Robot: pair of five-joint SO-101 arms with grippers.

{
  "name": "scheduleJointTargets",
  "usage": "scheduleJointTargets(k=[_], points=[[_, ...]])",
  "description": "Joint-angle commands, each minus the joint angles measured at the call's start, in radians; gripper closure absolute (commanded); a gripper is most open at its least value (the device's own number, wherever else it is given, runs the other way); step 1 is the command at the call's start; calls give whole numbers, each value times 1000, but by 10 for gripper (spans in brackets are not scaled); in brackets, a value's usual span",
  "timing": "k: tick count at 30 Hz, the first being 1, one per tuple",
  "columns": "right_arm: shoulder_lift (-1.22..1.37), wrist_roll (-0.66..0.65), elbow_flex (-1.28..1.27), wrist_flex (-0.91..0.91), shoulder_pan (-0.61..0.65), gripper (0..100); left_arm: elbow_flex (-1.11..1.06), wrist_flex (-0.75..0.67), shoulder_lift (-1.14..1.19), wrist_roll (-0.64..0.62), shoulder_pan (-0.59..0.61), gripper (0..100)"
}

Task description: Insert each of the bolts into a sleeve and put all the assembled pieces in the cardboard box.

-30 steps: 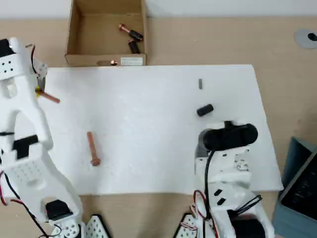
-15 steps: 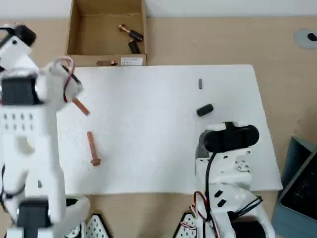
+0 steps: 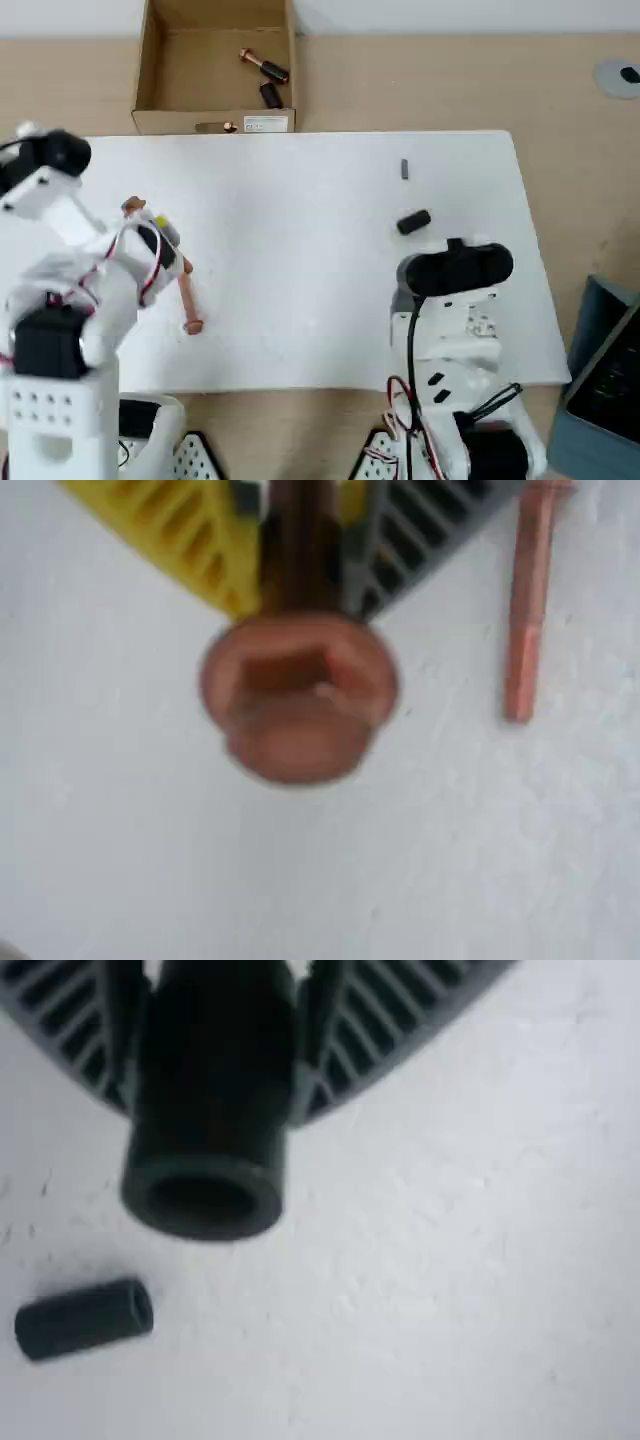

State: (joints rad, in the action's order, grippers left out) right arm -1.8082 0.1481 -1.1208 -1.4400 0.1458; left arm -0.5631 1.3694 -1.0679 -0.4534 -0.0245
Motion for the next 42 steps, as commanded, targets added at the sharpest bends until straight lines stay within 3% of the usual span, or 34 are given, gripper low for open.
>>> scheduleJointTargets(k=[1, 17, 26, 42], points=[[-35, -41, -38, 87, 35, 989, -129, -104, -133, 6, -15, 998], [-35, -60, -223, 307, 426, 989, -387, -436, -440, 0, -252, 998], [-35, -60, -220, 315, 570, 989, -445, -450, -507, -60, -348, 998], [-35, -117, -219, 442, 674, 989, -463, -448, -544, -95, -425, 998]])
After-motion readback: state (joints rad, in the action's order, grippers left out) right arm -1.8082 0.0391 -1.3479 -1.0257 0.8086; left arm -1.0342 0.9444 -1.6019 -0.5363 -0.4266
